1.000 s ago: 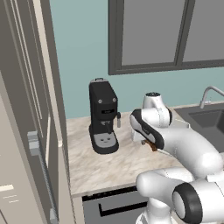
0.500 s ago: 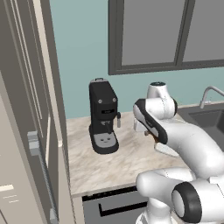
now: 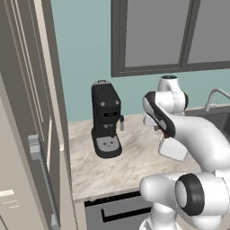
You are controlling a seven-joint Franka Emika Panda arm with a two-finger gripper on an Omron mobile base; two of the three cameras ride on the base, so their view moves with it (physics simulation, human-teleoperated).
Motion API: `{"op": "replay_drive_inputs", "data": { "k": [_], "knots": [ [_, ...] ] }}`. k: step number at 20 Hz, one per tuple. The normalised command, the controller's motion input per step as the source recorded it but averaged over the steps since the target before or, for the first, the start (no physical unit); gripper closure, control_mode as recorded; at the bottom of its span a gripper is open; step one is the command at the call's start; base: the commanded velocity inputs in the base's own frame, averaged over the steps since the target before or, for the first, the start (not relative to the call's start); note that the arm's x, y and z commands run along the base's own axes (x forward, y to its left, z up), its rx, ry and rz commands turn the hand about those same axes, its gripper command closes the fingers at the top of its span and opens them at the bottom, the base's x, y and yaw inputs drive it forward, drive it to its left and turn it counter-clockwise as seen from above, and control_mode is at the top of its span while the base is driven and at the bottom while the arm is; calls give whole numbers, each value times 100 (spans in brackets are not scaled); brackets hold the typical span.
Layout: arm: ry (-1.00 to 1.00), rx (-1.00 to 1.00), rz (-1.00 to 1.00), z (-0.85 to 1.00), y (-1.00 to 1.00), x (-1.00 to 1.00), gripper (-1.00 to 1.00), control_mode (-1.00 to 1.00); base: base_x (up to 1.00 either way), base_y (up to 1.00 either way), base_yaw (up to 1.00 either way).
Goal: Retrieve the tupperware from the cabinet, then place the raw meat into the tupperware to avoid contamination.
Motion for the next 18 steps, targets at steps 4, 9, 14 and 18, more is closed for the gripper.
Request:
{"op": "replay_drive_inputs", "data": {
  "k": [4, 9, 14, 18],
  "knots": [
    [-1, 0, -10, 9, -36, 20, 100, -100, 0, 0, 0],
    [-4, 0, -11, -1, -39, 8, 100, -100, 0, 0, 0],
    [-6, 0, -11, -6, -40, 5, 100, -100, 0, 0, 0],
    [-9, 0, -10, -11, -37, 3, 100, -100, 0, 0, 0]
  ]
}}
